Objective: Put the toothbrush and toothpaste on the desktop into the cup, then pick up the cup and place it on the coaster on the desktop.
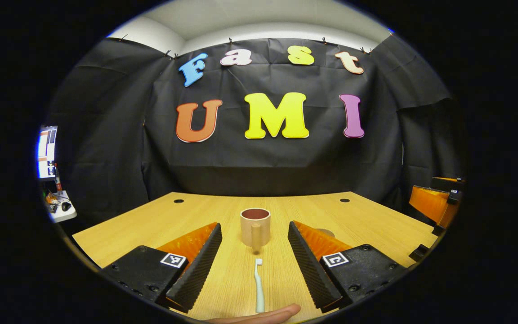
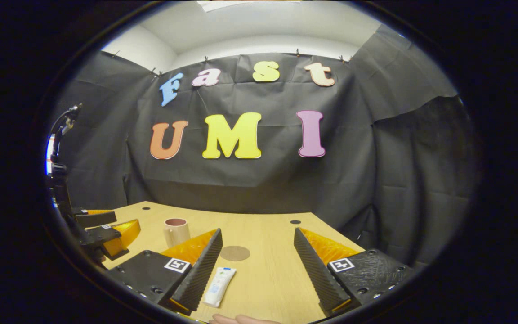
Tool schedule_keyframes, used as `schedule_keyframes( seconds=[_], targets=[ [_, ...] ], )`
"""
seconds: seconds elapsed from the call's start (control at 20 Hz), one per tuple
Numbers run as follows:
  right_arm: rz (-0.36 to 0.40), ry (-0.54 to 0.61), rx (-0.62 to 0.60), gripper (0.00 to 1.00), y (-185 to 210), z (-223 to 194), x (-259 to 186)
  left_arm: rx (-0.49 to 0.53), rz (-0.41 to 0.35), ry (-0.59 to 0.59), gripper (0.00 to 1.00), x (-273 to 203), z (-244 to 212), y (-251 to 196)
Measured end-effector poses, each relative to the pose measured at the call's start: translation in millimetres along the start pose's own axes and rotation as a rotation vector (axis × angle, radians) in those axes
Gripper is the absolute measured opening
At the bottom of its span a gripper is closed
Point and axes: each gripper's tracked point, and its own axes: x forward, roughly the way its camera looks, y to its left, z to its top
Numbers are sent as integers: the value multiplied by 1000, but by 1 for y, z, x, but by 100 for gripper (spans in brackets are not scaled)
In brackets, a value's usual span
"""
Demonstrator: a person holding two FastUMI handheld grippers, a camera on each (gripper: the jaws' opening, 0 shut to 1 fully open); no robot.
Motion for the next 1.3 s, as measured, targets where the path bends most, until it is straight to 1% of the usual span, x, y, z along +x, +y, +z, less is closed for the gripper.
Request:
schedule_keyframes(
  seconds=[0.15,0.25,0.35,0.45,0.5,0.55,0.6,0.65,0.75,0.8,0.85,0.9,0.95,1.0,1.05,1.1,1.2,1.3],
  targets=[
    [-12,23,-5,96,-5,-9,6,-17,-26,122,94,14,-33,-7],
    [-12,35,5,96,-4,-13,9,-11,-29,241,94,19,-64,-5],
    [-12,57,14,96,-5,-22,13,-3,-49,378,95,20,-100,-11],
    [-17,79,13,96,-5,-29,17,31,-55,477,95,18,-125,-8],
    [-16,90,13,96,-4,-32,18,37,-54,501,90,17,-131,-7],
    [-11,102,11,96,0,-37,19,39,-55,515,89,17,-135,-7],
    [-7,113,7,96,2,-40,20,39,-61,524,92,16,-136,-8],
    [-7,122,1,96,5,-44,21,36,-68,527,83,16,-136,-9],
    [-4,136,-14,96,8,-49,22,24,-88,544,73,17,-144,-13],
    [-2,142,-21,96,10,-51,22,10,-103,561,61,17,-149,-16],
    [1,145,-26,96,13,-53,22,3,-103,583,60,16,-153,-16],
    [3,150,-29,96,14,-55,22,5,-109,560,40,24,-151,-14],
    [4,154,-31,96,16,-57,23,9,-99,569,37,21,-153,-10],
    [5,163,-30,96,17,-59,24,1,-91,558,23,25,-151,-8],
    [7,177,-30,96,19,-65,24,-17,-92,558,19,25,-151,-8],
    [10,193,-29,96,21,-70,25,-28,-94,560,9,25,-152,-8],
    [18,226,-30,96,27,-81,28,-44,-100,557,6,24,-151,-7],
    [30,262,-44,96,35,-93,30,-112,-124,540,5,22,-144,-11]
  ],
)
